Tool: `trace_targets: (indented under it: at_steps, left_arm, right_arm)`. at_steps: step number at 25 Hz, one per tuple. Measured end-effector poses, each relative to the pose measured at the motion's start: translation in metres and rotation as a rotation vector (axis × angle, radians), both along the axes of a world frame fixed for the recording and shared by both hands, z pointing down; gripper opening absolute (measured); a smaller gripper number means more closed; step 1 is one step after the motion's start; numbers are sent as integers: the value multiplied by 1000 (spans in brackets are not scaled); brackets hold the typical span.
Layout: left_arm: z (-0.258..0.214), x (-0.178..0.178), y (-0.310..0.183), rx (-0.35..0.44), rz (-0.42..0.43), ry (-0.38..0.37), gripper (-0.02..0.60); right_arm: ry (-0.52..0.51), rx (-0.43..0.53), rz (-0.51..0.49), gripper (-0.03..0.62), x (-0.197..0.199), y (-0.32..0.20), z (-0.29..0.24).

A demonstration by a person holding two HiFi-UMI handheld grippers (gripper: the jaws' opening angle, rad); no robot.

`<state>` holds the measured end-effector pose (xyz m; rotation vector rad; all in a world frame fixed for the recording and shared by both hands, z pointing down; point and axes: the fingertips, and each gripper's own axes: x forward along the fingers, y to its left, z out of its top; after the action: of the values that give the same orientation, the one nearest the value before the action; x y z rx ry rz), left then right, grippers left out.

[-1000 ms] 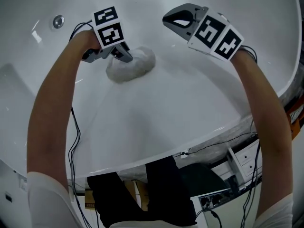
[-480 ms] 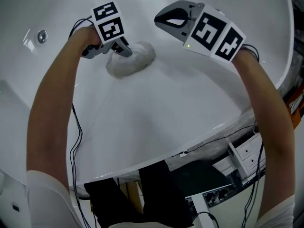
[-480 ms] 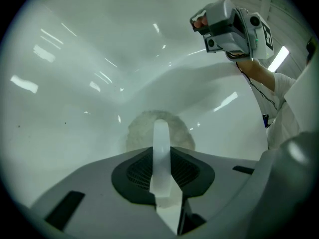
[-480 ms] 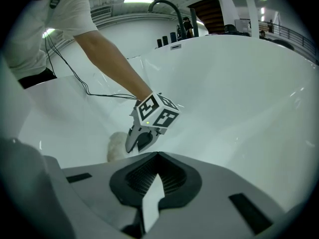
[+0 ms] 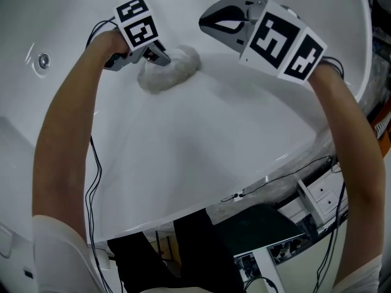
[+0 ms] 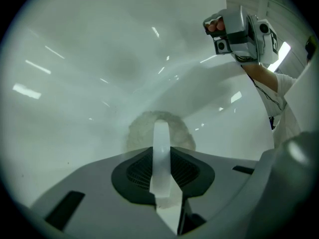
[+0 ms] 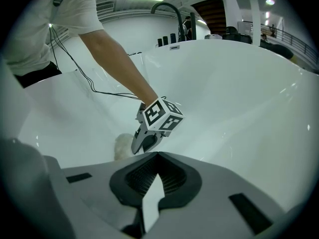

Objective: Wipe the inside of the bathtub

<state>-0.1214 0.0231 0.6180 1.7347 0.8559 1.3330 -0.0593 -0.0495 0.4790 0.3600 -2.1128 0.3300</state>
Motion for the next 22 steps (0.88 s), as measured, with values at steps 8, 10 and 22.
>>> trace_targets:
  at_steps: [8,10,22]
  left_arm:
    - [5,28,-11,69,26,54,86]
    - [8,37,-15,85,34,62,86]
    - [6,65,-17,183,-14,131,86]
  right_arm:
    - [20,29,9,20,-2,-2,-4]
    - [20,36,23,20,2,-4,-3]
    - [12,69,86,20,1,-8,-10]
